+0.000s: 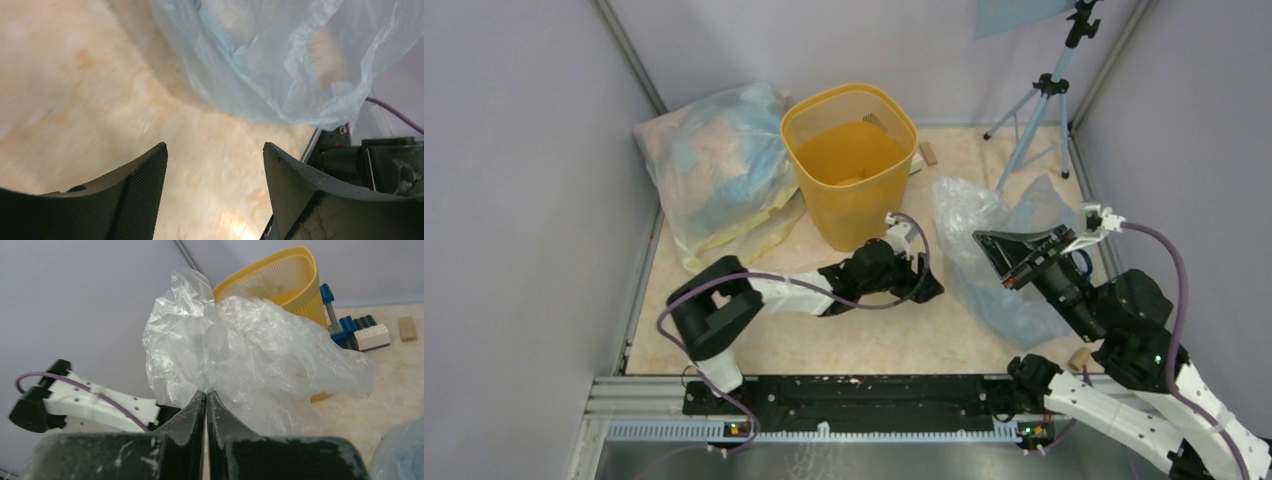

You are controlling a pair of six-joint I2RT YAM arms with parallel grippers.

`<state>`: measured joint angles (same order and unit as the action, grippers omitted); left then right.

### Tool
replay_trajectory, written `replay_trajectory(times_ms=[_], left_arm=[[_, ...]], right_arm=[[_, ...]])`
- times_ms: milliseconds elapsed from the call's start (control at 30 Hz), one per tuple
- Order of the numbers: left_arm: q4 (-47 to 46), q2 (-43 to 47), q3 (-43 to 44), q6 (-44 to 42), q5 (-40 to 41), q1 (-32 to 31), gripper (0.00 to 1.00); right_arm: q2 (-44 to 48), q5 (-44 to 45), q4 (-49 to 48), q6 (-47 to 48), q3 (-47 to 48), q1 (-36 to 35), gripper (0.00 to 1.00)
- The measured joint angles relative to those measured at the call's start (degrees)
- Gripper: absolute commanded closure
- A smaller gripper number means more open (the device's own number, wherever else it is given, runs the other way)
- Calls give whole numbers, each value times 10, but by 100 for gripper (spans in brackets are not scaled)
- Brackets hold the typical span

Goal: Put the trash bags into the trash bin
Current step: Place the trash bag at the center of the board.

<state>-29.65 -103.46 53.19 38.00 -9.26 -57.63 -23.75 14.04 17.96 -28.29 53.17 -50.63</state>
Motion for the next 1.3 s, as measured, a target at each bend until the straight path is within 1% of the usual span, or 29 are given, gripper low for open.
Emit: replay_trajectory(times_ms=[133, 167, 200, 233, 300, 333, 367, 467, 567, 700, 800, 867, 967, 1167, 1233, 1300], left_arm=[[76, 129, -79, -11, 54, 3, 19], [93, 166, -98, -13, 68, 3, 19], [107, 203, -115, -15, 80, 3, 18], [119, 239, -132, -16, 91, 3, 17], [139, 299, -160, -19, 107, 3, 14], [151, 330, -175, -21, 115, 3, 13], [166, 362, -190, -22, 122, 3, 12], [218, 436, -221, -22, 146, 3, 8], [271, 492, -242, -22, 164, 3, 4], [310, 523, -258, -22, 179, 3, 1], [332, 520, -261, -19, 200, 3, 1], [343, 513, -261, -13, 224, 3, 1], [350, 490, -261, -2, 252, 3, 1], [344, 445, -256, 13, 275, 11, 1], [343, 421, -247, 18, 279, 19, 1], [329, 391, -239, 24, 280, 31, 1]], right_arm=[[-20, -16, 0, 0, -30, 0, 100], [-36, -25, 0, 1, -31, 0, 98], [-61, -41, -3, 2, -31, 0, 68], [-98, -59, -2, 3, -26, 0, 48], [-163, -82, 13, 5, -7, 0, 24], [-205, -87, 30, 10, 10, 0, 16], [-241, -81, 45, 9, 22, -1, 13], [-281, -31, 106, -6, 29, -2, 12], [-263, 50, 170, -33, 27, -2, 11], [-227, 160, 240, -101, 13, -2, 10], [-223, 228, 302, -175, -11, -2, 10], [-225, 255, 332, -217, -31, -2, 10], [-228, 269, 363, -275, -68, 2, 10], [-248, 263, 409, -416, -124, 23, 11], [-268, 261, 416, -450, -139, 36, 11], [-285, 257, 408, -464, -158, 58, 11]])
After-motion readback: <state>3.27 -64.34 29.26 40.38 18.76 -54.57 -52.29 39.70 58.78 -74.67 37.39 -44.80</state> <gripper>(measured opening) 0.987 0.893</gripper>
